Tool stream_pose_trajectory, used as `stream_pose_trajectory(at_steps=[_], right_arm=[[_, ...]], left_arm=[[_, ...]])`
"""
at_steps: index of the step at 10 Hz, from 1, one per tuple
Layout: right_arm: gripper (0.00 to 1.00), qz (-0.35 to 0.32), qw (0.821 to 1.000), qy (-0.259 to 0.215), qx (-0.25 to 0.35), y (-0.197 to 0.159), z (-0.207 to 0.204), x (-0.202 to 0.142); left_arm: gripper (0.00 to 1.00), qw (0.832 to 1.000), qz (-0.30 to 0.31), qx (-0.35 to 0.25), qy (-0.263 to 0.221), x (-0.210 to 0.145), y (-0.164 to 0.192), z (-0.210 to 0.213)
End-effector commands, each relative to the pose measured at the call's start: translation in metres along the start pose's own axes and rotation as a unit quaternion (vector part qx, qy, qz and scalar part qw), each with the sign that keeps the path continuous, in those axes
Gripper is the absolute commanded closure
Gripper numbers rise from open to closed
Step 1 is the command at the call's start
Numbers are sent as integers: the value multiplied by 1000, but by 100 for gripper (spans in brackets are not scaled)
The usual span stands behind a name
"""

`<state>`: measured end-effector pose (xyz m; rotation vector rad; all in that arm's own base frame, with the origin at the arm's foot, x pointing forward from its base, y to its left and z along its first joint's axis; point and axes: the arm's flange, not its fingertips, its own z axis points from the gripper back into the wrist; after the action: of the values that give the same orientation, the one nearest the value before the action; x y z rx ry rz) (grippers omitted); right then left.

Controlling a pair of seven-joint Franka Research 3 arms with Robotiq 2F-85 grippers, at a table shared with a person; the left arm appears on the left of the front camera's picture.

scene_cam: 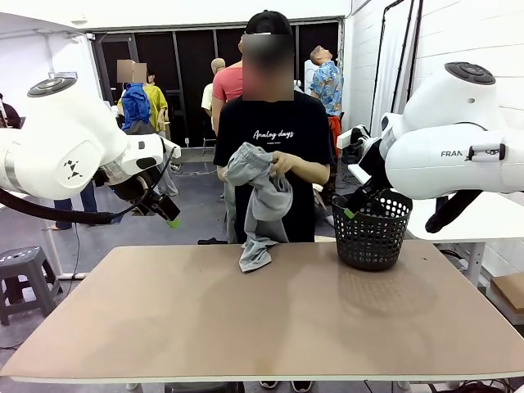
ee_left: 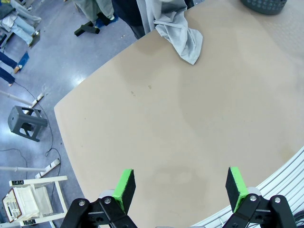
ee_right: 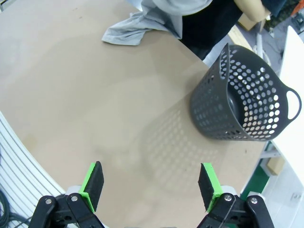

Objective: Fold the training pants.
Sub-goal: Grab both ends of the Training pants handed by a person.

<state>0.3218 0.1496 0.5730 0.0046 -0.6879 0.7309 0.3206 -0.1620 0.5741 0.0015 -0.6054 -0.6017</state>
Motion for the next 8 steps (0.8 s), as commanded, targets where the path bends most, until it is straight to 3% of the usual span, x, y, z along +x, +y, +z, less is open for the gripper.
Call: stream_pose_trajectory(at_steps=[1, 8], right_arm=[[0, 0, 1000, -2, 5, 0, 0, 0], [0, 0, 1000, -2, 5, 0, 0, 0]], left_arm=[[0, 1000, 0, -2, -1, 1, 0, 0], [0, 1000, 0, -2, -1, 1, 0, 0]])
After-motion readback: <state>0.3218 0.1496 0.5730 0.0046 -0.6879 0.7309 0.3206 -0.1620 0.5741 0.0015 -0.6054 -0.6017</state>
